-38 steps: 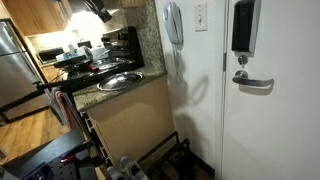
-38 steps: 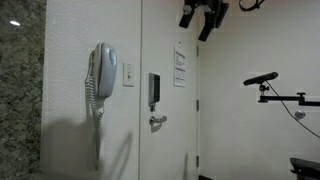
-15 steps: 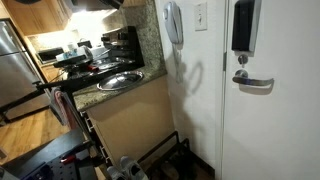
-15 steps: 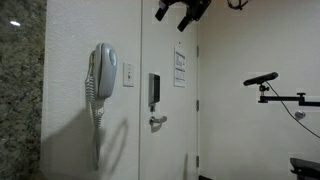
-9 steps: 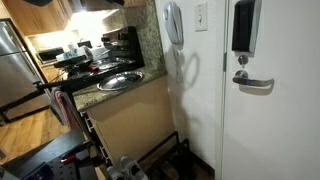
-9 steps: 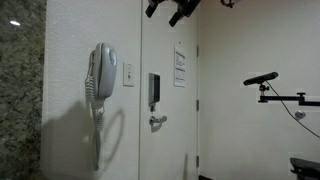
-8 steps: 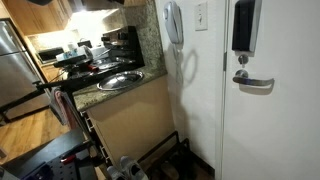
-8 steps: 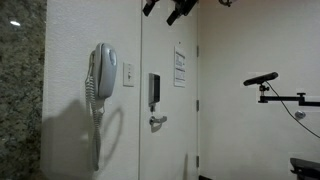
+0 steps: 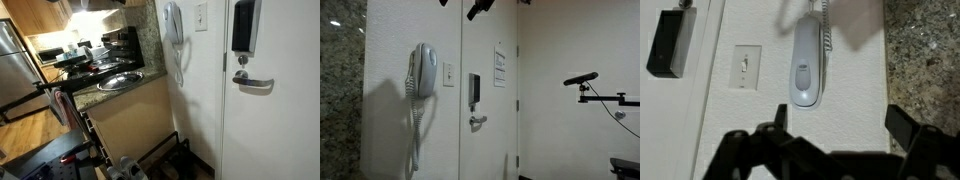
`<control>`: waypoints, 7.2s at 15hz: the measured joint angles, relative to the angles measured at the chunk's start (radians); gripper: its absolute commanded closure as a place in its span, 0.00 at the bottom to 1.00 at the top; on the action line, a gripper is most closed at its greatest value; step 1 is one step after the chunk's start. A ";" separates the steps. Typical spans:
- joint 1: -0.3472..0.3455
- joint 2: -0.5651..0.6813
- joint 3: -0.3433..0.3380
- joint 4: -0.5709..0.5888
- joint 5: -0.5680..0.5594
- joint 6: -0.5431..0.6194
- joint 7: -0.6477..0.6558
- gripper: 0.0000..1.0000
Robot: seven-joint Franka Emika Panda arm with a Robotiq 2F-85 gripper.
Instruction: Unhang the phone receiver, put it on the counter, and then press the button of the thing on the wall
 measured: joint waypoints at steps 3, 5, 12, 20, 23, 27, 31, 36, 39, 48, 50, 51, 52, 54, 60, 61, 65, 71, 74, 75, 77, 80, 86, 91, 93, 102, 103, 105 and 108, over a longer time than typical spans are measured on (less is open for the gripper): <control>0.002 0.002 0.000 -0.001 0.000 0.000 0.000 0.00; 0.003 0.000 0.000 -0.001 0.000 0.000 0.000 0.00; 0.003 -0.001 0.000 -0.001 0.000 0.000 0.000 0.00; 0.002 0.000 0.001 -0.001 0.000 0.000 0.000 0.00; -0.023 0.003 0.024 0.002 -0.018 0.000 0.010 0.00; -0.131 0.005 0.108 0.024 -0.126 0.021 0.110 0.00; -0.271 0.018 0.216 0.071 -0.231 0.026 0.196 0.00; -0.459 0.061 0.371 0.148 -0.321 0.036 0.240 0.00; -0.575 0.097 0.473 0.185 -0.328 0.036 0.240 0.00; -0.992 0.135 0.889 0.219 -0.202 0.038 0.133 0.00; -1.085 0.113 0.980 0.231 -0.106 0.040 0.053 0.00; -1.129 0.098 1.021 0.241 -0.059 0.043 0.015 0.00; -1.163 0.082 1.051 0.251 -0.029 0.047 -0.010 0.00; -1.186 0.061 1.067 0.261 -0.017 0.054 -0.019 0.00; -1.160 0.045 1.035 0.259 0.037 0.063 -0.045 0.00; -1.114 0.025 0.980 0.250 0.122 0.071 -0.102 0.00; -1.026 -0.054 0.874 0.230 0.452 0.088 -0.340 0.00; -1.050 -0.135 0.875 0.228 0.749 0.089 -0.592 0.00; -1.076 -0.162 0.885 0.235 0.827 0.089 -0.670 0.00; -1.088 -0.170 0.893 0.240 0.844 0.089 -0.689 0.00; -1.109 -0.182 0.907 0.252 0.868 0.089 -0.714 0.00; -1.132 -0.202 0.924 0.279 0.882 0.089 -0.733 0.00; -1.187 -0.235 0.970 0.349 0.899 0.087 -0.756 0.00; -1.239 -0.257 1.008 0.383 0.940 0.082 -0.790 0.00; -1.255 -0.264 1.017 0.392 0.949 0.079 -0.792 0.28; -1.277 -0.279 1.018 0.417 0.961 0.036 -0.791 0.71; -1.277 -0.278 1.018 0.420 0.961 0.027 -0.791 0.73; -1.267 -0.279 1.011 0.424 0.961 0.010 -0.791 0.76; -1.245 -0.281 0.997 0.424 0.961 -0.003 -0.791 0.95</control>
